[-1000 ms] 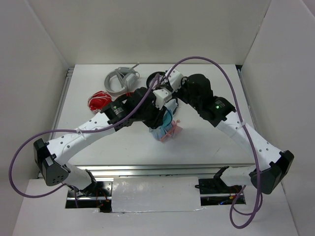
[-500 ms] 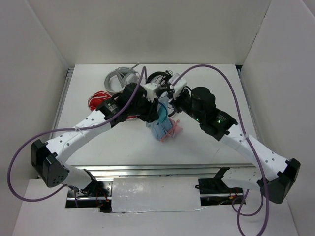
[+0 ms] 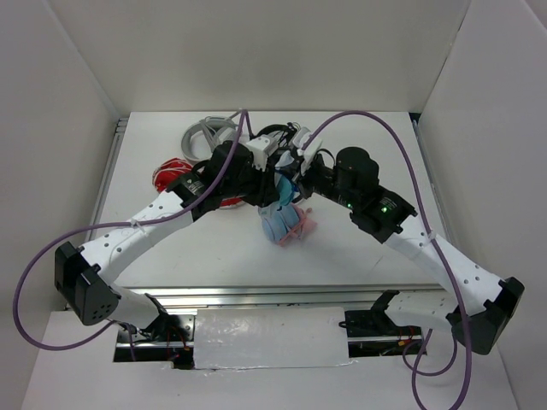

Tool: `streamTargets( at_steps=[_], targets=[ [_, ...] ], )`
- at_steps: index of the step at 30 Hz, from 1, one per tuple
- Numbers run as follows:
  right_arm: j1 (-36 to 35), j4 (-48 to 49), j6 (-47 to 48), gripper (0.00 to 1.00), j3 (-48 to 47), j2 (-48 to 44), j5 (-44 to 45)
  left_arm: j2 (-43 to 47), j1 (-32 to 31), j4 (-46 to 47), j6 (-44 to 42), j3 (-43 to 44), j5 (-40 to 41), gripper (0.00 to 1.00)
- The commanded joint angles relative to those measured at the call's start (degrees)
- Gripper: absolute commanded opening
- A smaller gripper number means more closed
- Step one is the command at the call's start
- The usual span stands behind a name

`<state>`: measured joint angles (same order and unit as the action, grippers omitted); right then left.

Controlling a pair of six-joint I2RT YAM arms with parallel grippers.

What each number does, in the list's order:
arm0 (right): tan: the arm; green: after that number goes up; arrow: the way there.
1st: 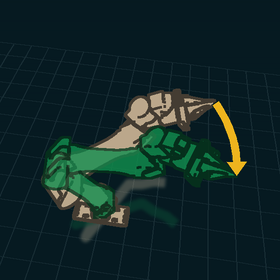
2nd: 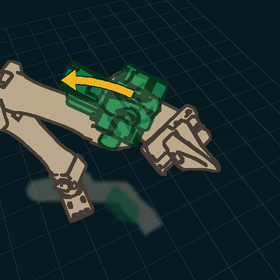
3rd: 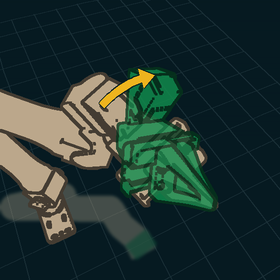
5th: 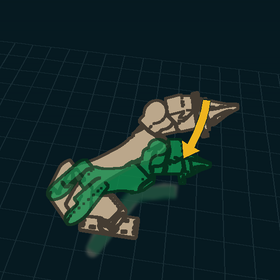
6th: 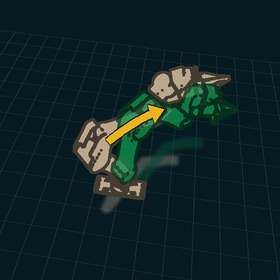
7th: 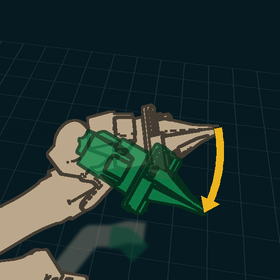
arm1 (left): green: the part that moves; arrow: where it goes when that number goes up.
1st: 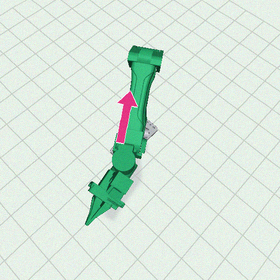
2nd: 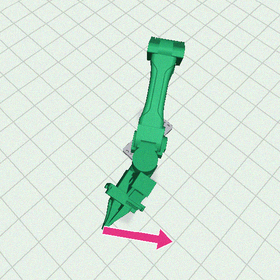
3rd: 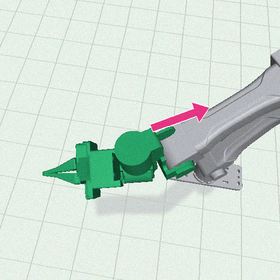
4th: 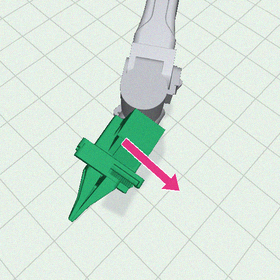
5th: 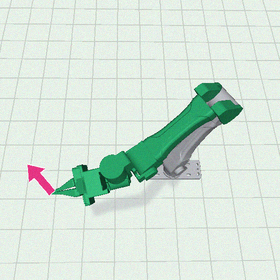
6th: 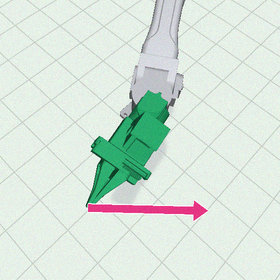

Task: Wrap the headphones

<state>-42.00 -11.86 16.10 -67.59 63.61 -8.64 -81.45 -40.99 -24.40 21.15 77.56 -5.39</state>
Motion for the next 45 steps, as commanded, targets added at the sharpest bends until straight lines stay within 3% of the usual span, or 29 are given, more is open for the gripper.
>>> streamTargets(
  at_steps=[1,4,9,14,19,27,39,45],
  targets=[
    [-2.56,0.70,1.13,0.00,-4.30,-0.33,3.16,0.15,1.53,0.76,1.09,1.01,3.54,0.00],
    [-3.44,0.17,-0.62,0.00,-1.50,-2.78,7.75,0.59,2.84,0.76,0.74,1.37,1.97,0.00],
    [-0.20,1.58,-4.14,0.00,5.45,-6.83,14.18,3.49,7.76,3.40,1.26,-1.18,-7.16,0.00],
    [3.94,3.68,-8.44,0.01,10.89,-9.12,10.41,4.98,11.81,5.85,2.76,-2.94,-13.50,0.00],
    [3.77,13.77,-13.27,0.07,17.31,-8.69,-0.48,4.98,14.88,8.75,4.78,-4.08,-18.94,0.00],
    [2.36,21.87,-15.57,0.13,22.50,-4.56,1.61,6.04,18.14,9.90,6.54,-2.24,-21.07,0.00],
    [0.34,37.68,-17.86,0.27,26.72,1.32,-4.01,8.06,21.13,11.75,7.50,-1.36,-25.46,0.00],
    [0.25,39.19,-18.82,0.30,26.19,2.92,-1.03,9.99,22.80,10.16,8.21,-1.62,-23.44,0.00]
  ],
)
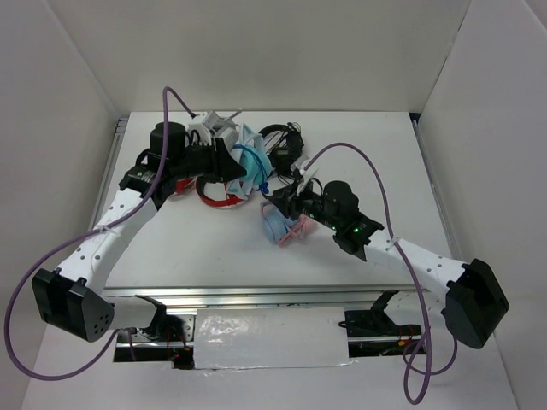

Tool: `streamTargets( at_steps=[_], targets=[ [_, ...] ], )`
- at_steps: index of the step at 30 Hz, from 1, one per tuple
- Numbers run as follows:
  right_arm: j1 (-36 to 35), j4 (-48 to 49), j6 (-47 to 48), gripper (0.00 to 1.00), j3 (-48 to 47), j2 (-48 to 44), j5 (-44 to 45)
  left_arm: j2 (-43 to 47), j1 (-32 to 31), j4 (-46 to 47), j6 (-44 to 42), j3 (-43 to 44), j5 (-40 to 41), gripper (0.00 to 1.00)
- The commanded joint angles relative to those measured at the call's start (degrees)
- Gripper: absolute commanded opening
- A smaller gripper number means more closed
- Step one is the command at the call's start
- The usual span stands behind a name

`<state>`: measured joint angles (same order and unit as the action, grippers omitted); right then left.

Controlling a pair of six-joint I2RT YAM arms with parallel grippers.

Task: Wrap the headphones

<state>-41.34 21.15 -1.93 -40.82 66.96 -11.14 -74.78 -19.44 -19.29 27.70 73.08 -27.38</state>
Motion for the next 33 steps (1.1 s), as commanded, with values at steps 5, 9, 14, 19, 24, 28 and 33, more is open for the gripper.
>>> streamTargets(
  at_steps=[5,9,14,19,24,28,33],
  targets=[
    [-0.06,7.42,-1.67,0.62,1.96,-3.67,0.68,6.14,5.28,6.54,3.32,-2.31,-3.12,0.00],
    [-0.05,5.31,-2.20,1.00,3.20,-7.19,2.34,10.17,12.65,10.05,5.16,-9.08,-7.59,0.00],
    [1.96,5.31,-4.04,1.00,6.89,-13.07,5.33,12.99,19.26,16.20,7.70,-16.29,-14.35,0.00],
    [5.39,3.82,-5.89,1.00,7.86,-14.40,5.07,14.93,26.20,22.00,10.17,-23.66,-19.47,0.00],
    [7.94,4.34,-7.47,1.00,8.82,-13.96,1.57,19.41,26.74,33.06,15.79,-36.30,-21.65,0.00],
    [9.44,6.36,-8.87,1.00,9.18,-13.26,-3.10,25.11,25.33,35.99,17.91,-42.48,-22.47,0.00],
    [9.61,4.96,-9.31,1.00,9.44,-13.61,-3.46,34.70,21.47,31.33,16.68,-48.45,-17.54,0.00]
  ],
)
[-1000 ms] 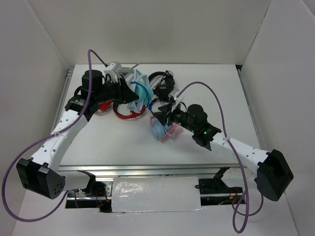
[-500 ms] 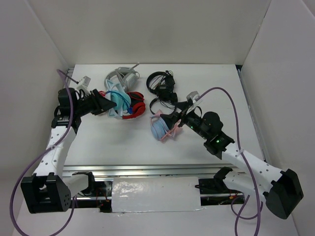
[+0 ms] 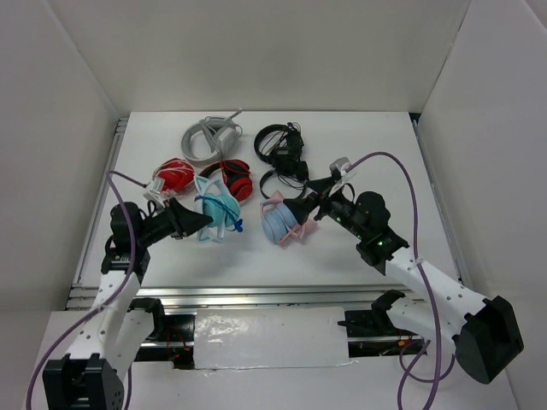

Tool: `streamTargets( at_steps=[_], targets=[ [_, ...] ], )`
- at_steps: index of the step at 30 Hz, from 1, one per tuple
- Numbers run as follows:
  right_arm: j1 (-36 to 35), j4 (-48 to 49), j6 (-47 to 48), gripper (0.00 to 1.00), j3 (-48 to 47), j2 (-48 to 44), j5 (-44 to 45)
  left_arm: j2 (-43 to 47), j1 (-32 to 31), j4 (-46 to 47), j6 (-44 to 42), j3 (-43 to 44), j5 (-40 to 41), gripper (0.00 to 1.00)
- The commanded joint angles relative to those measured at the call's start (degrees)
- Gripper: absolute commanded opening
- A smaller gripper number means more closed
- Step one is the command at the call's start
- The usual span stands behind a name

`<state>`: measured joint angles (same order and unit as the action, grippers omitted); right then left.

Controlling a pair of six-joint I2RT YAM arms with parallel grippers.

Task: Wrap the headphones

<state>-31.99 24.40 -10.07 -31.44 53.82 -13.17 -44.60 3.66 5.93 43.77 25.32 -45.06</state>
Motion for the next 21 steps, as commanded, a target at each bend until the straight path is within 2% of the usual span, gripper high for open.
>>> streamTargets(
  at_steps=[1,4,9,16,21],
  targets=[
    [0.35,1.09,-1.18,1.00,0.15,-1.00,-1.25,4.61,-2.34,6.89,1.66,-1.58,0.75,0.00],
    [0.35,1.17,-1.62,1.00,1.29,-2.57,-0.72,1.37,-4.79,6.81,1.41,-3.34,1.37,0.00],
    [0.43,0.82,-1.45,1.00,2.61,-4.43,0.42,-5.58,-6.03,13.66,2.73,-8.52,-0.65,0.00],
    [0.61,-1.20,-0.48,1.00,1.74,-3.03,1.13,-1.81,-6.56,9.80,0.79,-13.89,3.57,0.00],
    [0.61,-1.46,-0.57,1.00,1.30,-1.27,0.34,-2.42,-5.51,9.27,3.42,-16.00,4.98,0.00]
  ],
)
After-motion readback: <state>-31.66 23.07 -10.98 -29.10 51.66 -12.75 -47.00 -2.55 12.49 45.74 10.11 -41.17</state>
